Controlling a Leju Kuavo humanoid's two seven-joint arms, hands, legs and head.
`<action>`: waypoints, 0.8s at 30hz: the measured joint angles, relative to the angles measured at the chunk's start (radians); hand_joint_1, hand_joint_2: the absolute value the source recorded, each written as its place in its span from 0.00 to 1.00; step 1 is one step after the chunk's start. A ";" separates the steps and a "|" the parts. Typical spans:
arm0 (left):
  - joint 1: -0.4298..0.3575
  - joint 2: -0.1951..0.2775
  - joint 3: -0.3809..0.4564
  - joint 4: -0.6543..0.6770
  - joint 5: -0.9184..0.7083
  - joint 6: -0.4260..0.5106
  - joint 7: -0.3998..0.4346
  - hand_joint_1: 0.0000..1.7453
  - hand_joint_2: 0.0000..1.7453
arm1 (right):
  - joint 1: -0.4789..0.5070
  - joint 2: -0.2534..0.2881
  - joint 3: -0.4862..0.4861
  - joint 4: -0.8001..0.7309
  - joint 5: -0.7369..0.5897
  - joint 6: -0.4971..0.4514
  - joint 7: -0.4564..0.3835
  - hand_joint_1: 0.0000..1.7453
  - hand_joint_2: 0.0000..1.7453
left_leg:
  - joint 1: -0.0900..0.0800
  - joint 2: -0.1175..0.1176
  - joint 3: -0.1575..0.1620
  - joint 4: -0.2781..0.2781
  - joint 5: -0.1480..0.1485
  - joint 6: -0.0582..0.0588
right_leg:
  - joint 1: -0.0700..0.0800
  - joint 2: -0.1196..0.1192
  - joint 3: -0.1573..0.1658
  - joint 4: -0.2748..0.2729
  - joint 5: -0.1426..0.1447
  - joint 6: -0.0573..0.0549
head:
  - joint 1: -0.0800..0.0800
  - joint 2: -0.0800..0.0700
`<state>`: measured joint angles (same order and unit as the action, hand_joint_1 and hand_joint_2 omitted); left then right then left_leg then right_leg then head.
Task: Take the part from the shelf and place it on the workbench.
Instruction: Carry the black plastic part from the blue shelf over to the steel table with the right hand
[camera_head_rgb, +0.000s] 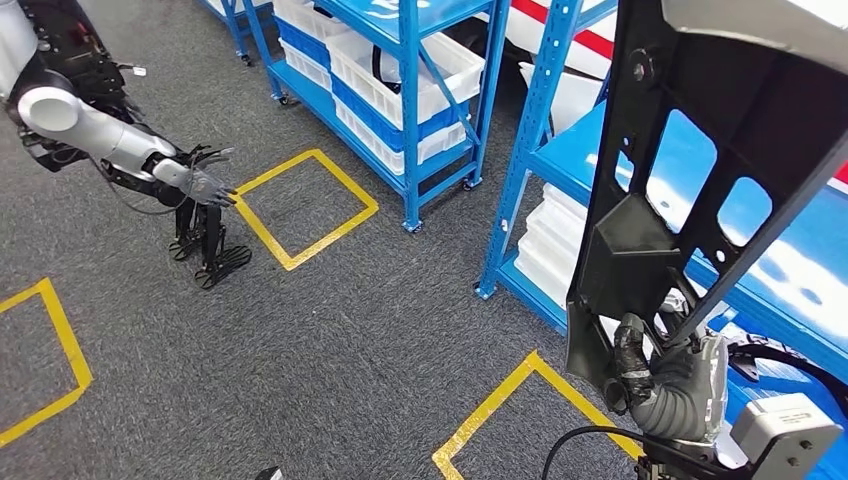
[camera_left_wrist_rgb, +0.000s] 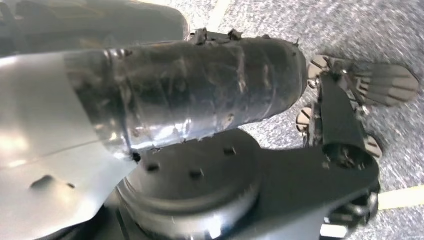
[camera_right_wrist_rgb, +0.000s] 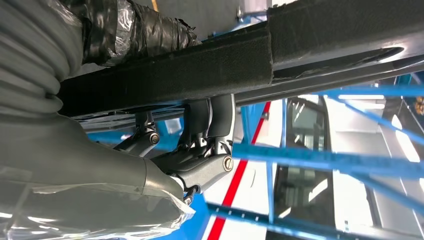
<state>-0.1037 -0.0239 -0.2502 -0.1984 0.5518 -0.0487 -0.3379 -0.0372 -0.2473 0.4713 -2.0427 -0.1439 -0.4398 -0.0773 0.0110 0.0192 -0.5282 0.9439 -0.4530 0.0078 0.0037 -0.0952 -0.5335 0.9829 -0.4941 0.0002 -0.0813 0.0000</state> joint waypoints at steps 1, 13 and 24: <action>0.000 -0.003 0.000 0.000 0.000 0.000 0.000 0.00 0.00 | 0.000 0.000 0.000 0.000 0.000 0.000 -0.001 1.00 1.00 | 0.003 -0.010 -0.002 -0.001 0.004 0.004 | -0.003 0.028 -0.021 0.047 -0.030 0.006 | 0.001 0.000; 0.000 -0.018 0.000 0.000 0.001 -0.001 0.000 0.00 0.00 | -0.003 0.000 0.001 0.003 -0.004 0.008 -0.002 1.00 1.00 | 0.010 -0.162 -0.039 0.008 0.028 -0.030 | -0.021 0.151 0.013 -0.025 0.022 -0.007 | 0.000 0.000; 0.002 0.006 -0.010 0.000 0.003 -0.002 0.000 0.00 0.00 | -0.006 0.009 0.002 0.008 -0.004 0.011 -0.004 1.00 1.00 | -0.001 0.014 -0.059 0.110 -0.020 -0.041 | -0.010 0.008 0.020 -0.033 0.026 -0.026 | -0.011 0.000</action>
<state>-0.1019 -0.0175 -0.2604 -0.1984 0.5550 -0.0510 -0.3382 -0.0434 -0.2381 0.4730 -2.0345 -0.1475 -0.4288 -0.0809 0.0102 0.0336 -0.5875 1.0541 -0.4732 -0.0330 -0.0062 -0.0870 -0.5135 0.9500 -0.4676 -0.0255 -0.0925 0.0000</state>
